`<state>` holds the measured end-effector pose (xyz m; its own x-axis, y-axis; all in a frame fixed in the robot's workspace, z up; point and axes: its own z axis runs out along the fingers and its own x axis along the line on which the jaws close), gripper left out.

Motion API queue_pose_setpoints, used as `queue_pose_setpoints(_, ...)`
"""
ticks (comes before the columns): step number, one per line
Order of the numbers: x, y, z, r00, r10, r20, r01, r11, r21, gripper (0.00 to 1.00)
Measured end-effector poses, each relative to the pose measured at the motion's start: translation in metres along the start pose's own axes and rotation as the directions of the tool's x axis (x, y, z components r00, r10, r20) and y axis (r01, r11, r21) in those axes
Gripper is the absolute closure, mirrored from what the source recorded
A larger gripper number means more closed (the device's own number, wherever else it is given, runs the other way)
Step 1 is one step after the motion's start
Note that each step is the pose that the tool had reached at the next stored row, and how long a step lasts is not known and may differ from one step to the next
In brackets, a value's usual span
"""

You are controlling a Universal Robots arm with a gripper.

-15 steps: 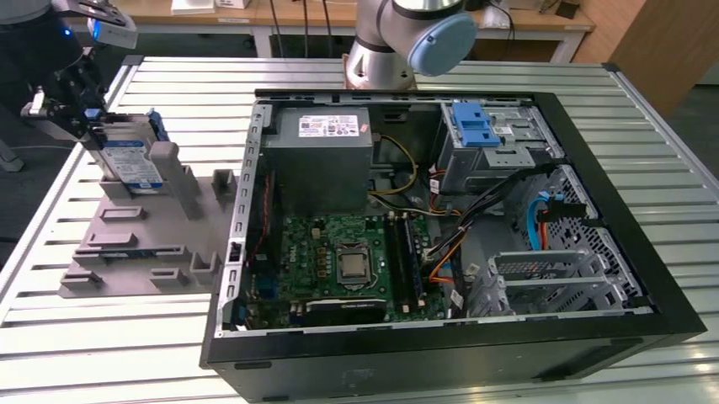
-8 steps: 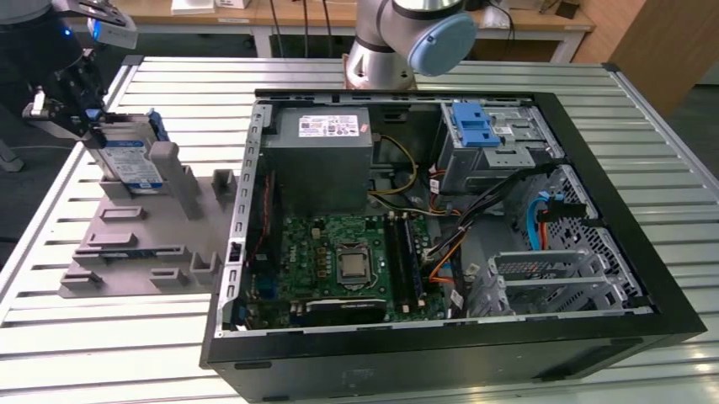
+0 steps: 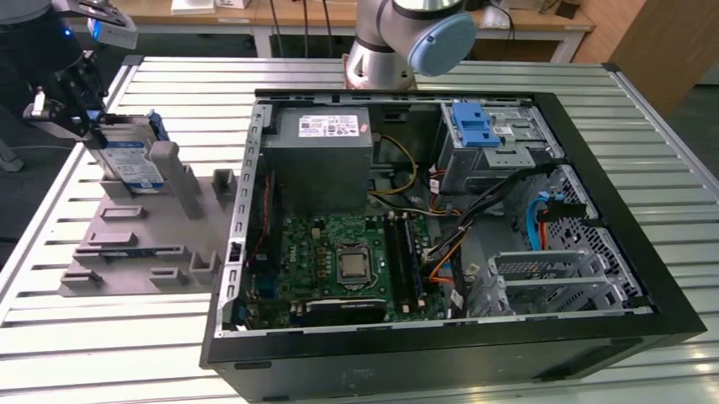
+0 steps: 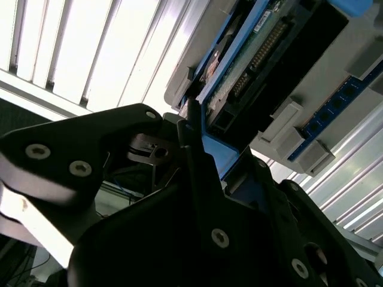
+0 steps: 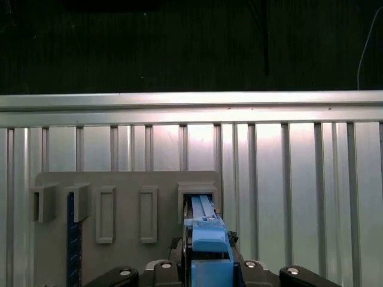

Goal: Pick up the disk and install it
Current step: 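Pick up the disk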

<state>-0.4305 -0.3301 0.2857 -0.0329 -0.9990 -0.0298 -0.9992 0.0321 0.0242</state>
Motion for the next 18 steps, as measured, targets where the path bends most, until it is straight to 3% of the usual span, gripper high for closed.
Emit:
queue_pose_setpoints(8,0.0,0.0,0.0002,1.0,0.0,0.0002,0.0,1.0,0.0003,0.62)
queue_pose_setpoints(9,0.0,0.0,0.0001,1.0,0.0,0.0002,0.0,1.0,0.0004,0.56)
queue_pose_setpoints(16,0.0,0.0,-0.0009,1.0,0.0,-0.0001,0.0,1.0,0.0,0.57)
queue_pose_setpoints(17,0.0,0.0,-0.0009,1.0,0.0,-0.0001,0.0,1.0,0.0,0.64)
queue_pose_setpoints(18,0.0,0.0,-0.0009,1.0,0.0,0.0,0.0,1.0,0.0,0.64)
